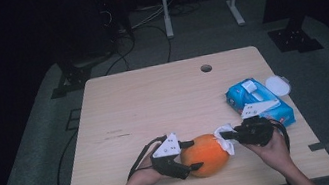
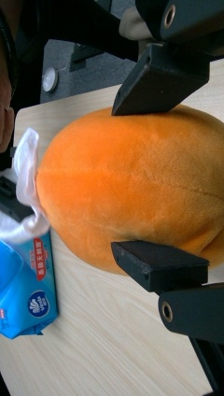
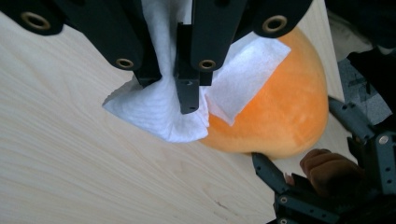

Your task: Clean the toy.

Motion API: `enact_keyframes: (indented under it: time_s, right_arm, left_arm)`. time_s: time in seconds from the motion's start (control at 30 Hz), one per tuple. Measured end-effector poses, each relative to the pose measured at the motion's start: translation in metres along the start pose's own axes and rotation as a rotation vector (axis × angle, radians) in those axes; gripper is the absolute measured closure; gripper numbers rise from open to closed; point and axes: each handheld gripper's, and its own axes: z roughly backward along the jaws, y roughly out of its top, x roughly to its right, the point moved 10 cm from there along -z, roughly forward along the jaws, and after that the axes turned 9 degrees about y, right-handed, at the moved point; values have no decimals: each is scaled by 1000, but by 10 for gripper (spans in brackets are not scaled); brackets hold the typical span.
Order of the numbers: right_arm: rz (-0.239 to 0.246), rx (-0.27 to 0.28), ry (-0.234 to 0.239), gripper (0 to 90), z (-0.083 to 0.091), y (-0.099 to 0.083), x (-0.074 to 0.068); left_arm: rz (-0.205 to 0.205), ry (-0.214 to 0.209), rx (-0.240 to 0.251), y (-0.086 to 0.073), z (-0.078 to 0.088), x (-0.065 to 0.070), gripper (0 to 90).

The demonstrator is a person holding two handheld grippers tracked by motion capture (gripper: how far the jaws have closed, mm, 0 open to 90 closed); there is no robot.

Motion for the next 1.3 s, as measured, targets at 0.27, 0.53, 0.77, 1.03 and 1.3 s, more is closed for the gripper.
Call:
enact_keyframes:
  time_s: [0.27,0.53,0.77,1.03,1.3]
  right_arm:
    - [-2,-7,-7,852,7,-3,1]
    - [86,2,44,851,-5,12,-30]
    - [54,4,24,851,-3,6,-14]
    - [31,26,27,852,0,7,-14]
    - [106,34,66,852,-10,23,-40]
  left_arm:
    - [59,5,-3,-5,3,-9,297]
    - [89,26,-4,0,-2,-10,277]
    - [116,21,20,-1,1,-15,216]
    - [87,39,11,8,-3,-9,294]
    - [70,55,13,12,-6,-4,273]
